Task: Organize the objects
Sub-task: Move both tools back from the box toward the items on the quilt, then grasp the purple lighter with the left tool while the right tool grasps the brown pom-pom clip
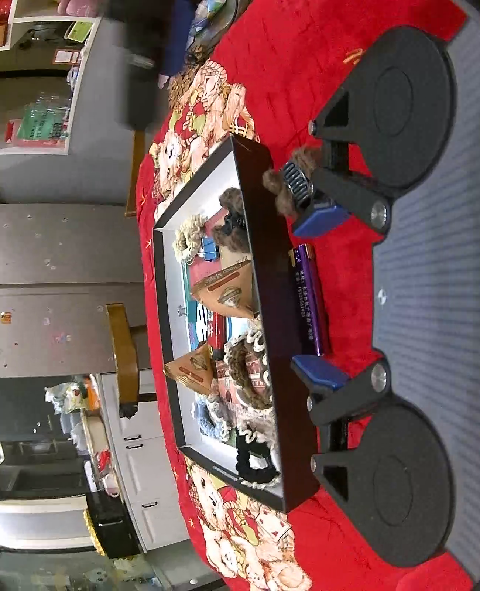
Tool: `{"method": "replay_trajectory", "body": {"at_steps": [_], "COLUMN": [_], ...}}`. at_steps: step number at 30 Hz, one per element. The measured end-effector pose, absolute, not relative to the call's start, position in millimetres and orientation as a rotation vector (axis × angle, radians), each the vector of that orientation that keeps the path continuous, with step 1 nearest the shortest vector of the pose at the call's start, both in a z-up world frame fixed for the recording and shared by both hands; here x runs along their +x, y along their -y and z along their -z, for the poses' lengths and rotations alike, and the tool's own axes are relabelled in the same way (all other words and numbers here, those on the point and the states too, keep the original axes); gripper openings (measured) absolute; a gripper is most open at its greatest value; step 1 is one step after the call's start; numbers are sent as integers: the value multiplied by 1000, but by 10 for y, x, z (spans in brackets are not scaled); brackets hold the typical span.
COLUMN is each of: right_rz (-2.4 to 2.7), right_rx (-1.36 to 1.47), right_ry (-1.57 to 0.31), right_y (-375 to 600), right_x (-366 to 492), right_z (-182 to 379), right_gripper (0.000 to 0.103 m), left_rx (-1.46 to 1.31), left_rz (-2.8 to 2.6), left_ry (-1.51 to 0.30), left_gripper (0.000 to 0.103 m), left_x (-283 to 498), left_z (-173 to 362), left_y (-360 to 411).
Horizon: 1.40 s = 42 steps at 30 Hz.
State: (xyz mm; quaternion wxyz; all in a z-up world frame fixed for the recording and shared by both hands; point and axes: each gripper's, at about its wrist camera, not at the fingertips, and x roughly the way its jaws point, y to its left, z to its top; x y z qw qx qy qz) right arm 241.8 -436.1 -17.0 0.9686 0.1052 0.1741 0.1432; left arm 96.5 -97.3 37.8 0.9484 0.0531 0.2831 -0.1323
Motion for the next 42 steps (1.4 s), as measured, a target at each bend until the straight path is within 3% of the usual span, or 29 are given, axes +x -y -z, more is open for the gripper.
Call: {"method": "replay_trajectory", "body": {"at_steps": [10, 14, 16, 18, 23, 31, 34, 36, 38, 42], "right_rz": [-337, -378, -393, -403, -413, -397, -410, -415, -406, -403], "right_rx": [294, 296, 291, 284, 299, 250, 206, 204, 201, 172], "right_ry": [-503, -525, -535, -543, -562, -574, -596, -599, -623, -634], "right_y": [4498, 4429, 4388, 4346, 4299, 4237, 4149, 4145, 4134, 4082], "right_x": [2588, 2578, 2583, 2570, 2583, 2569, 2585, 2591, 2623, 2630], "right_z": [520, 554, 576, 602, 653, 700, 720, 731, 748, 754], "right_gripper": [87, 87, 87, 87, 86, 78, 69, 56, 49, 47], "left_rx": [81, 105, 62, 11, 44, 4, 7, 31, 40, 46], "left_rz": [341, 266, 243, 240, 235, 213, 209, 206, 204, 203], "left_ry": [-569, -609, -667, -652, -649, -640, -639, -640, -640, -642], "left_gripper": [79, 94, 93, 85, 84, 84, 84, 84, 84, 85], "left_x": [1284, 1424, 1541, 1528, 1517, 1413, 1390, 1380, 1364, 1356], "left_z": [-149, -101, -61, -73, -83, -72, -70, -68, -69, -69], "left_y": [1057, 1119, 1056, 962, 973, 793, 771, 780, 783, 750]}}
